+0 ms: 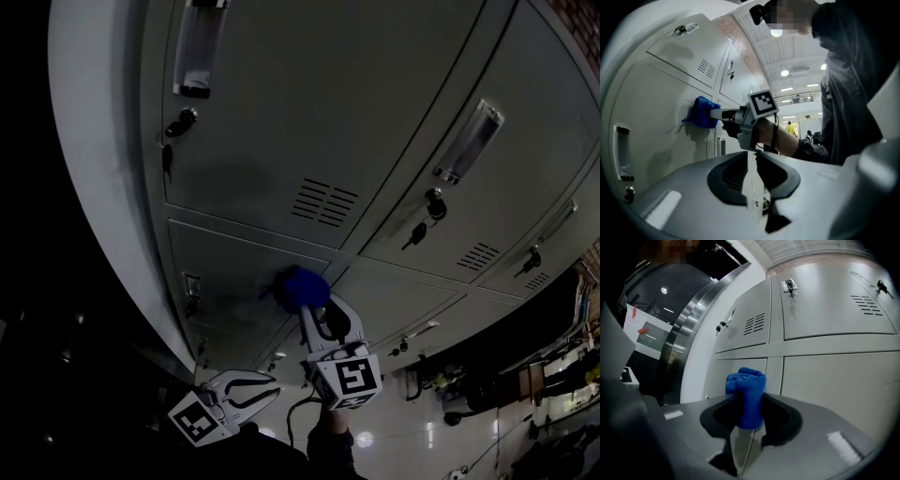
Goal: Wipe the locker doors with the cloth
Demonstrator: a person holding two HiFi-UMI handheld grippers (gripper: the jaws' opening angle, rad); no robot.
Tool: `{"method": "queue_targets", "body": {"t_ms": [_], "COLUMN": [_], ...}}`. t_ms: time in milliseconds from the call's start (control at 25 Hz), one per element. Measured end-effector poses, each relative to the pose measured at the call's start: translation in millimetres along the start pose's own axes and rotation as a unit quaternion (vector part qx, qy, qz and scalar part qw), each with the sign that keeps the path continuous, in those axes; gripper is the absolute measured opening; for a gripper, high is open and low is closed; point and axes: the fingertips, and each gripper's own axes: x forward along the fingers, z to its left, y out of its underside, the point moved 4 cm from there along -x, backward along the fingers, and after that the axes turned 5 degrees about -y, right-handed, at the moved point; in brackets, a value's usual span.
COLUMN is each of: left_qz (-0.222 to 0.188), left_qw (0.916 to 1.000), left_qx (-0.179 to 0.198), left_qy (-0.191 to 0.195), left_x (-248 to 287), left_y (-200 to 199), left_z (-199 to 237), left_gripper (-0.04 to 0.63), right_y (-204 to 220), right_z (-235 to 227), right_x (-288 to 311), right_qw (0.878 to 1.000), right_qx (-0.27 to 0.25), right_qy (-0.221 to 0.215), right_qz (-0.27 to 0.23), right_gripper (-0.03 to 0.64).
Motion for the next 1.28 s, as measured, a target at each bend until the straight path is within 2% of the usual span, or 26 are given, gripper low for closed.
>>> {"method": "queue_targets", "body": {"t_ms": [240, 520, 880, 1280], "left_qz": [-0.002, -0.001, 0.007, 0.02], "left_qw": [1.0, 0.9999, 0.9999, 0.9991], "left_qx": [-0.003, -0.009, -0.004, -0.003], "left_qy": [-0.003, -0.008, -0.011, -0.038], "left_x": [12.6, 2.3, -43.2, -126.3], "left_y": [0.7, 2.0, 3.5, 10.3], "left_z": [-10.7, -10.9, 4.4, 51.7], "left_gripper": [0.06, 0.06, 0.06, 0.06], "right_y": [4.2, 0.5, -13.8, -13.3], "right_z": [-15.8, -8.0, 49.2, 133.7], "right_x": [-14.7, -17.0, 17.4, 96.4], "right_qw": [1.0, 1.0, 1.0, 0.998], "right_qx": [-0.001, -0.002, -0.001, 0.01], "right_qy": [0.01, 0.014, -0.021, -0.064], "right_qz": [0.004, 0.002, -0.015, -0.011], "right_gripper": [0.121, 0.12, 0.118, 0.118]}}
